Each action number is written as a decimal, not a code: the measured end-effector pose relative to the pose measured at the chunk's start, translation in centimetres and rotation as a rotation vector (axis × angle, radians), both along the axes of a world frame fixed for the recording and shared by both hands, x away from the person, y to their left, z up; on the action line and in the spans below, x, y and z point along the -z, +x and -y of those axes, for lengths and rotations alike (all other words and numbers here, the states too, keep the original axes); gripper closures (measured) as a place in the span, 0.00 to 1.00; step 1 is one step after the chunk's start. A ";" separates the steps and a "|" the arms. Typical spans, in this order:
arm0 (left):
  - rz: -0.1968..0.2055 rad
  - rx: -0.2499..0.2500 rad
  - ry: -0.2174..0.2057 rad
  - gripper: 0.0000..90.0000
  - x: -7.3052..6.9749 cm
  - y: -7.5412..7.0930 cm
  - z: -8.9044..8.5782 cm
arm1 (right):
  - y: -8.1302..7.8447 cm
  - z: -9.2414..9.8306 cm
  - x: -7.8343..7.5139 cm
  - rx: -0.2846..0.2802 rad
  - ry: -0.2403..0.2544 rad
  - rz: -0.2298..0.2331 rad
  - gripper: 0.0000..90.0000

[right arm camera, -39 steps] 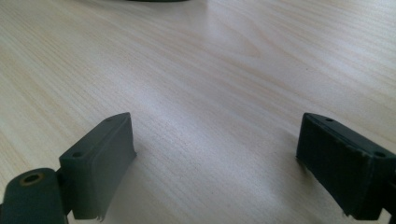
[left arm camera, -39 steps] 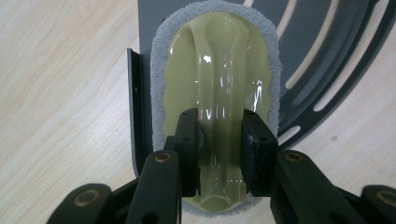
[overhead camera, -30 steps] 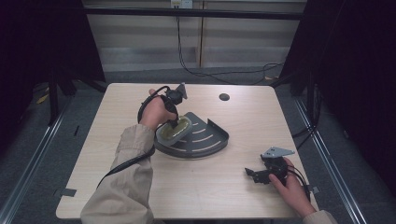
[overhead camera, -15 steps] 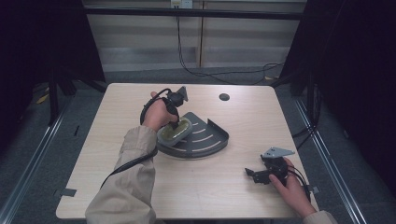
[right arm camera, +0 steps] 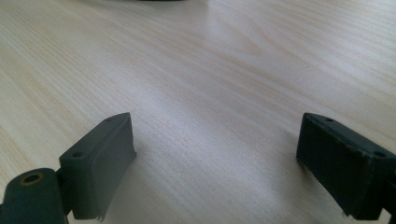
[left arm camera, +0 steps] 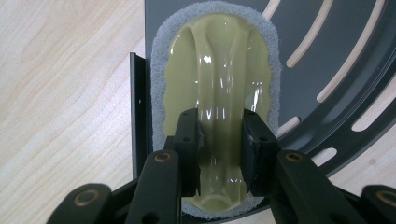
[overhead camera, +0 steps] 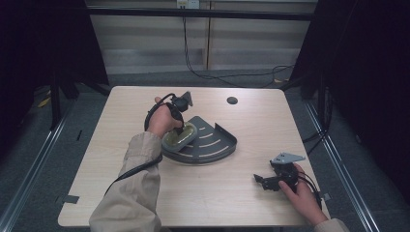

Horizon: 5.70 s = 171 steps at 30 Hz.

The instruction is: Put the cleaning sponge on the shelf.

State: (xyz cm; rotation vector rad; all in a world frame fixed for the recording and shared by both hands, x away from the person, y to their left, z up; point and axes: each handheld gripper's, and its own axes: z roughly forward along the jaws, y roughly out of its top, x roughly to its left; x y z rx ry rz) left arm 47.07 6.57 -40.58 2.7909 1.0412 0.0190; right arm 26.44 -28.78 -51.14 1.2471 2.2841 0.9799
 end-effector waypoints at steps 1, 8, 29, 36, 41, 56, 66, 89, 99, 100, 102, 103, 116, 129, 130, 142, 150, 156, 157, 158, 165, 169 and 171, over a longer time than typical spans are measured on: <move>-0.001 0.004 0.000 0.79 0.1 0.0 0.0 | 0.0 0.0 0.0 0.000 0.001 0.000 0.12; 0.002 -0.002 0.003 0.79 0.5 0.0 -0.3 | 0.0 0.0 0.0 0.000 -0.001 0.000 0.12; 0.011 -0.008 0.016 0.79 1.1 0.0 -0.5 | 0.0 0.0 0.0 -0.001 -0.002 -0.001 0.12; 0.010 -0.016 0.014 0.79 1.5 0.0 -0.6 | -0.1 0.0 0.0 0.002 -0.001 -0.003 0.12; 0.007 -0.034 0.015 0.79 1.7 0.0 -0.6 | -0.1 0.0 0.0 0.001 -0.001 -0.002 0.12; -0.001 -0.050 0.021 0.79 1.8 0.0 -0.8 | -0.1 0.0 0.0 0.001 -0.001 -0.002 0.12; -0.005 -0.058 0.020 0.78 2.1 0.0 -0.7 | 0.0 0.0 0.0 0.000 -0.001 -0.001 0.12; -0.006 -0.063 0.020 0.73 2.5 -0.2 -0.5 | -0.1 0.0 0.0 0.001 -0.001 -0.002 0.12; 0.000 -0.080 0.020 0.66 2.2 -0.3 -0.6 | -0.1 0.0 0.0 0.001 -0.001 -0.002 0.12; 0.002 -0.082 0.017 0.64 2.1 -0.3 -0.6 | 0.0 0.0 0.0 0.000 -0.001 -0.001 0.12; 0.008 -0.084 0.015 0.62 2.0 -0.3 -0.7 | -0.1 0.0 0.0 0.001 -0.001 -0.002 0.12; 0.011 -0.090 0.011 0.60 2.0 -0.3 -0.7 | -0.1 0.0 0.0 0.001 -0.002 -0.002 0.12; 0.049 -0.105 -0.024 0.42 1.1 -0.6 -1.3 | -0.1 0.0 0.0 0.000 -0.001 -0.001 0.12; 0.054 -0.132 -0.029 0.34 0.0 -1.4 -2.7 | -0.1 0.0 0.0 0.001 -0.001 -0.002 0.12; 0.056 -0.134 -0.033 0.33 0.0 -1.4 -2.8 | -0.1 0.0 0.0 0.001 -0.002 -0.002 0.12; 0.049 -0.143 -0.033 0.30 -0.8 -2.5 -4.7 | -0.1 0.0 0.0 0.001 -0.002 -0.001 0.12; 0.047 -0.146 -0.031 0.29 -1.3 -3.4 -6.0 | -0.1 0.0 0.0 0.000 -0.002 -0.002 0.12; 0.046 -0.130 -0.025 0.28 -1.6 -4.1 -6.7 | -0.1 0.0 0.0 0.000 -0.002 -0.002 0.12; 0.044 -0.124 -0.025 0.28 -1.5 -4.2 -6.8 | -0.1 0.0 0.0 0.000 -0.002 -0.002 0.12; 0.036 -0.126 -0.028 0.28 -1.5 -4.3 -6.9 | -0.1 0.0 0.0 0.000 -0.002 -0.002 0.12; 0.024 -0.120 -0.033 0.28 -1.1 -5.1 -7.5 | -0.1 0.0 0.0 0.003 -0.001 -0.004 0.12; 0.026 -0.115 -0.029 0.28 -1.0 -5.5 -7.8 | -0.1 0.0 0.0 0.004 0.000 -0.006 0.12; 0.024 -0.115 -0.037 0.28 -0.8 -5.7 -8.0 | -0.1 0.0 0.0 0.004 0.000 -0.006 0.12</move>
